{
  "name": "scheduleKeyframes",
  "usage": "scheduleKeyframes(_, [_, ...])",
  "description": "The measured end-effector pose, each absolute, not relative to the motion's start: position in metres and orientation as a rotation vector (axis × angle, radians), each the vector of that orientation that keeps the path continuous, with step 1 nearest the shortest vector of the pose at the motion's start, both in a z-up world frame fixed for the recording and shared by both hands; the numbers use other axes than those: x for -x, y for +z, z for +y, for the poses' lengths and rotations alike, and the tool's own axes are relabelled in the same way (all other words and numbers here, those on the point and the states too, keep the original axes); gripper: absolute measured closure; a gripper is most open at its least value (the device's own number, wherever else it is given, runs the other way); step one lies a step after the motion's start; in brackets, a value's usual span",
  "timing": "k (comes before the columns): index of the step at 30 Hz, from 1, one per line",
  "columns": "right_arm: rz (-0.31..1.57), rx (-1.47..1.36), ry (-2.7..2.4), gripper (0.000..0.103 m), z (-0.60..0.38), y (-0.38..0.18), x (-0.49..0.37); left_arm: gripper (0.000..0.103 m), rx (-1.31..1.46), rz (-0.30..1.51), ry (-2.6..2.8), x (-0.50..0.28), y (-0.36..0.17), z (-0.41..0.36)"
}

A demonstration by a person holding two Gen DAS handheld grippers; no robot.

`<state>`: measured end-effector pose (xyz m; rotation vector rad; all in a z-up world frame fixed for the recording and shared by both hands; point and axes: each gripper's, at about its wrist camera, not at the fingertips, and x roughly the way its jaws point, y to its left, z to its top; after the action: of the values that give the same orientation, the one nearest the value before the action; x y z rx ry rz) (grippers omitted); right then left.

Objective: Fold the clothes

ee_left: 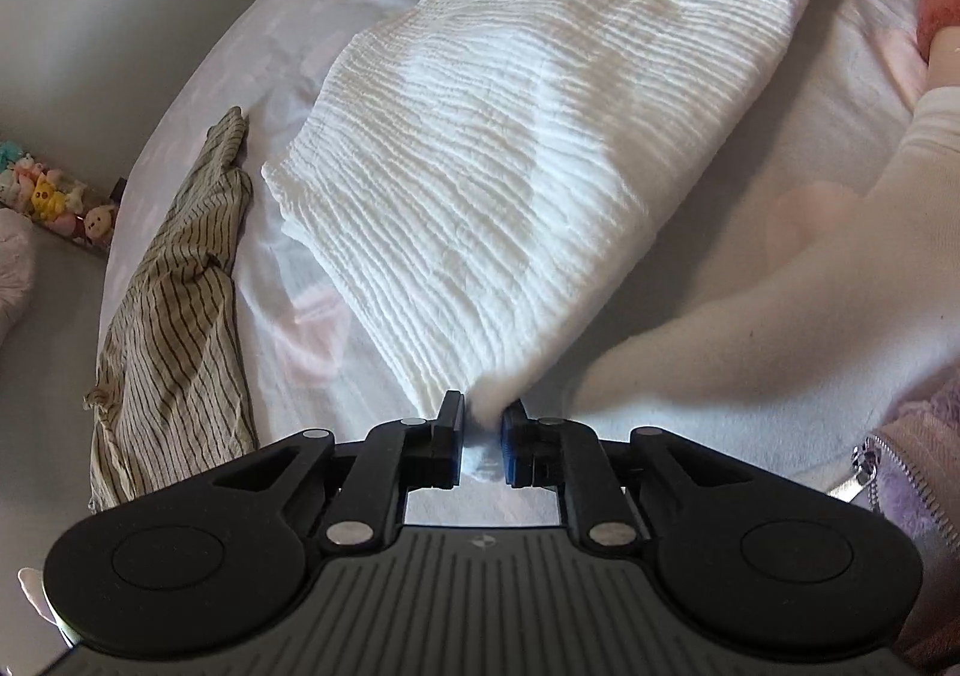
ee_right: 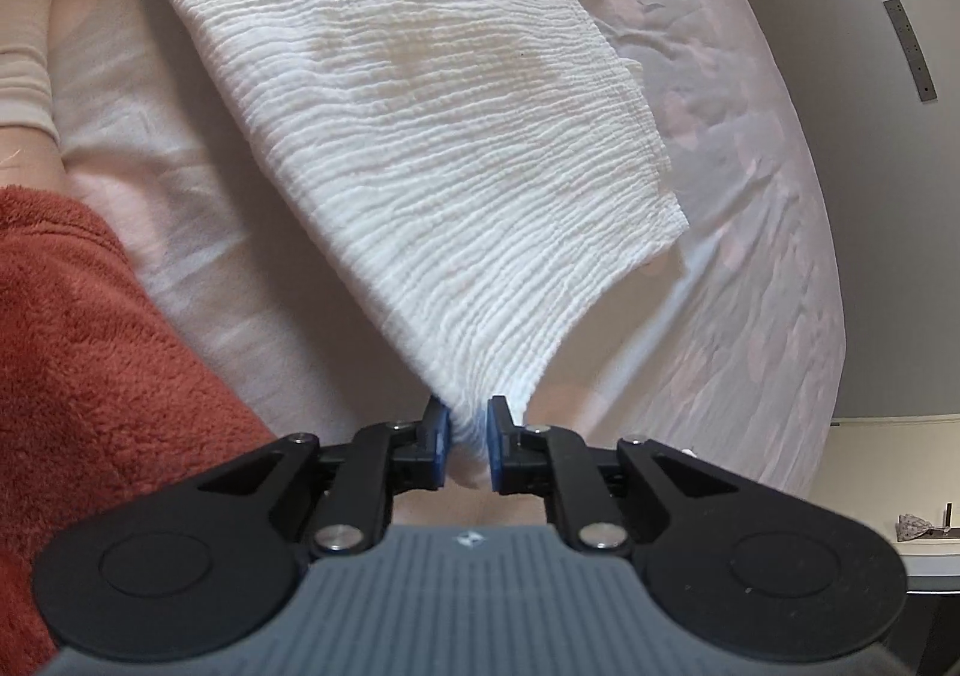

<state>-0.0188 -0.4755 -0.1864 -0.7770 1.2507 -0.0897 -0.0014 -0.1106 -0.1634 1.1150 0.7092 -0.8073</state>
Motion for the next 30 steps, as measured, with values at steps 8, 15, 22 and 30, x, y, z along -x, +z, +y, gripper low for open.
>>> scheduleKeyframes(8, [1.258,0.693,-0.122,0.065,-0.489,-0.163,0.025,0.090,-1.085,0.701,-0.777,-0.002,-0.147,-0.098])
scheduleKeyframes(15, [1.218,0.544,-0.202,0.059,-0.513,-0.151,0.014,0.090,-1.065,0.630,-0.719,-0.013,-0.118,-0.102])
scheduleKeyframes(22, [1.141,0.301,-0.273,0.055,-0.536,-0.143,-0.012,0.086,-0.917,0.608,-0.714,-0.037,-0.096,-0.117])
scheduleKeyframes(30, [1.056,-0.031,-0.302,0.048,-0.564,-0.137,-0.038,0.085,-0.781,0.663,-0.739,-0.073,-0.101,-0.139])
